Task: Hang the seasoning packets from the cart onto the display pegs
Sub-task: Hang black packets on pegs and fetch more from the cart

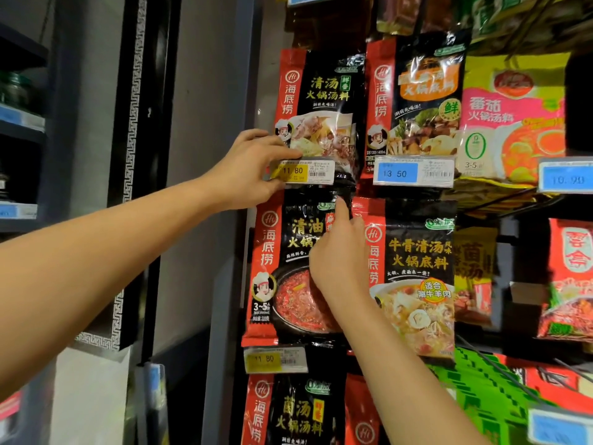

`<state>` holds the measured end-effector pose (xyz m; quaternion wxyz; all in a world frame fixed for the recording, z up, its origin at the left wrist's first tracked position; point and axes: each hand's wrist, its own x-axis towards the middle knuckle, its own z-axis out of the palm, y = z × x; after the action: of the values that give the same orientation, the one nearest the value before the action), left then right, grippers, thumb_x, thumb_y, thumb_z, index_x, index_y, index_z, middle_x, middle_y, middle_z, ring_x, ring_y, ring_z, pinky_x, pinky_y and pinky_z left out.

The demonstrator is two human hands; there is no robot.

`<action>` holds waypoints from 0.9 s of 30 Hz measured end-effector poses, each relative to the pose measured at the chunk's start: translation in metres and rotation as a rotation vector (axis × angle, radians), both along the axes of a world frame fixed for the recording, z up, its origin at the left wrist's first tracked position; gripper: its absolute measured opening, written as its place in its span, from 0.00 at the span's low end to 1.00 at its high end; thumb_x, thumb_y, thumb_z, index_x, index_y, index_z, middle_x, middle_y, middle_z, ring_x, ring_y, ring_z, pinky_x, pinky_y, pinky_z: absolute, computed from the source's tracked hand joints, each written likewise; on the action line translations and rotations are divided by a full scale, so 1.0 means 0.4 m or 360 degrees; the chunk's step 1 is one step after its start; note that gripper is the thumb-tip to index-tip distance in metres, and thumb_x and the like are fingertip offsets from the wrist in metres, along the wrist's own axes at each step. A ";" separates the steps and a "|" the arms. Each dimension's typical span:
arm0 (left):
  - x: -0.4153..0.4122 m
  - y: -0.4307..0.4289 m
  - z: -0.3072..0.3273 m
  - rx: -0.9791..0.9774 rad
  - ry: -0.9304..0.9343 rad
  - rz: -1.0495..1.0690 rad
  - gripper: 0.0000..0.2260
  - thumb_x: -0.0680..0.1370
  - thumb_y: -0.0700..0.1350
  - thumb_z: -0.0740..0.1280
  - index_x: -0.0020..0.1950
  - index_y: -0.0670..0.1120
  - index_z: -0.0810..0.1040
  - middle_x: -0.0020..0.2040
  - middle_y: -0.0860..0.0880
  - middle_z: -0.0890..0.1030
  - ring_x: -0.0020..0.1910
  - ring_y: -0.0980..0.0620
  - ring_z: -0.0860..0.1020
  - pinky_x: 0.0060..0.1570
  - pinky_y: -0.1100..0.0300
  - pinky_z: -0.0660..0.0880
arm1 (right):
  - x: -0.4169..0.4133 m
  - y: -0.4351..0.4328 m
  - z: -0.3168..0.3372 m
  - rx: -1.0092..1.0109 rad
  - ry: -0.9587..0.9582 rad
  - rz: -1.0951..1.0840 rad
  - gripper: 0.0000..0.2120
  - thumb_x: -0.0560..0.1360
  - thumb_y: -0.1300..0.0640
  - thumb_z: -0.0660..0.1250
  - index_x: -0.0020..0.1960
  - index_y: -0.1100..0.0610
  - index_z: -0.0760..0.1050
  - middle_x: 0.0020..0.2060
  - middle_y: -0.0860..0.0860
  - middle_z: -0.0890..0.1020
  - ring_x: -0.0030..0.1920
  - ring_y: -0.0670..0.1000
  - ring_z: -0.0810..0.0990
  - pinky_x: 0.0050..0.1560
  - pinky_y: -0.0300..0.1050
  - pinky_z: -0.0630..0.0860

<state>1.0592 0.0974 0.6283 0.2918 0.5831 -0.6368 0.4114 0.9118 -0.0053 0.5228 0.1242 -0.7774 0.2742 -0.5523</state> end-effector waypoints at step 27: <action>-0.531 -0.188 -0.584 0.0192 0.0483 -0.0696 0.07 0.77 0.45 0.68 0.55 0.48 0.79 0.53 0.52 0.78 0.52 0.51 0.78 0.50 0.52 0.73 | -0.718 -0.033 -0.449 -0.0088 0.0196 -0.0261 0.10 0.75 0.52 0.67 0.55 0.50 0.80 0.49 0.45 0.76 0.43 0.49 0.78 0.47 0.52 0.76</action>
<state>0.8469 0.0222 0.3948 0.4306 0.5031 -0.7199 0.2077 0.6246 -0.0186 0.3431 0.0400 -0.7879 0.3286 -0.5193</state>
